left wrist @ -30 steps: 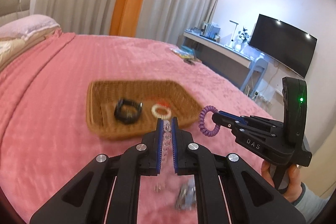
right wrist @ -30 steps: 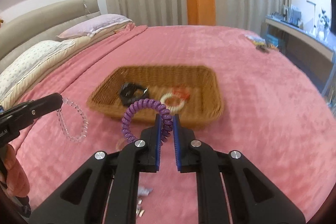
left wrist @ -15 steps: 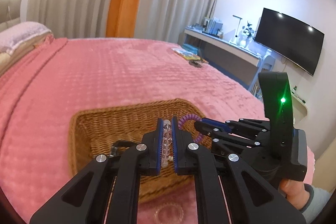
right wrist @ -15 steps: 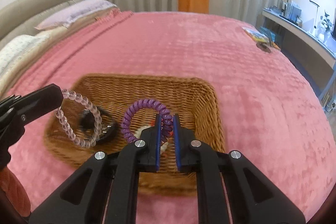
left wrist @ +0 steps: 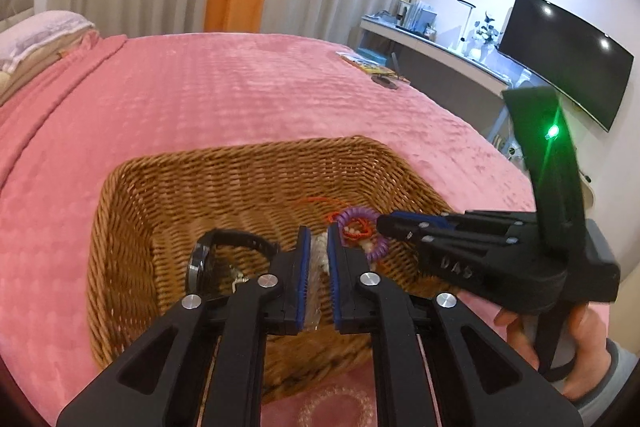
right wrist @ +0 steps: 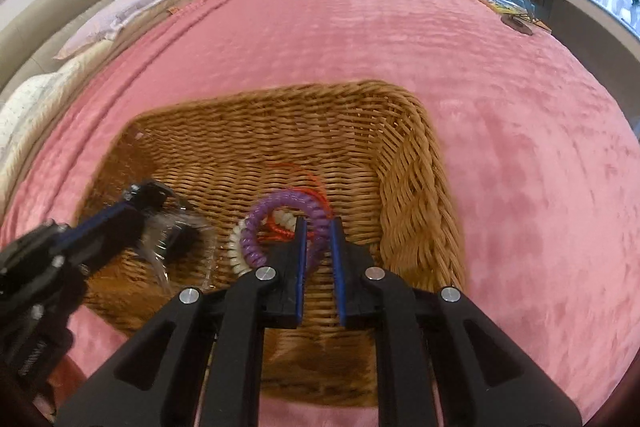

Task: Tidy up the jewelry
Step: 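Carry both bracelets into the basket and open both tools, then grasp the blue hair clip with the right tool while the left tool grasps a silver ring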

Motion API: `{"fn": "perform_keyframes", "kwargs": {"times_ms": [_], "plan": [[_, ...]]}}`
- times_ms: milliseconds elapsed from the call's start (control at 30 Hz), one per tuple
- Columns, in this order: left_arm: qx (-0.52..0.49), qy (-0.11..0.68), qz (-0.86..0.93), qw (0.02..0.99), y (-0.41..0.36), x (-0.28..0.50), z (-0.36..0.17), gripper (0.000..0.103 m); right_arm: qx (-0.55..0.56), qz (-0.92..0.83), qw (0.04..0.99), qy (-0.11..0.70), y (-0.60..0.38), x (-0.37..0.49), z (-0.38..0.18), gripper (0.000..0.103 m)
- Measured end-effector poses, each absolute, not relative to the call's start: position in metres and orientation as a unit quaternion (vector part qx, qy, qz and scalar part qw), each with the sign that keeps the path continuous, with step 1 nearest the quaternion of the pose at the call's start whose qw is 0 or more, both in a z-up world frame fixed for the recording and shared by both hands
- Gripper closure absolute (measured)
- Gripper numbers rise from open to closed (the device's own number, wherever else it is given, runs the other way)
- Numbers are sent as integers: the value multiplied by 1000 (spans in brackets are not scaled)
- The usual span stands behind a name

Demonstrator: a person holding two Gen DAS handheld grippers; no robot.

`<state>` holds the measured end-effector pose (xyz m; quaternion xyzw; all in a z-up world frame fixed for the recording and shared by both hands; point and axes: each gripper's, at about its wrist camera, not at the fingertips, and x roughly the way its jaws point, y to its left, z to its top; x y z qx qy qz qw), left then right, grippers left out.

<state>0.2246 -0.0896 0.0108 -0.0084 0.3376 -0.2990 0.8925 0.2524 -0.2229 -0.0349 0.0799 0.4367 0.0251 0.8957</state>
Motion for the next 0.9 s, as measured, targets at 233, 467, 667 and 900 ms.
{"fn": "perform_keyframes", "kwargs": {"times_ms": [233,467,667,900], "plan": [[-20,307,-303,902,-62,176,45,68,94,35,906,412,-226,210,-5,63],[-48,270,-311,910,-23,100,79,61,103,74,908,400,-212,136,18,63],[-66,272,-303,911,1,41,65,61,101,112,899,412,-180,73,3,63],[-89,298,-295,903,15,18,21,58,150,125,877,439,-155,39,-32,63]]}}
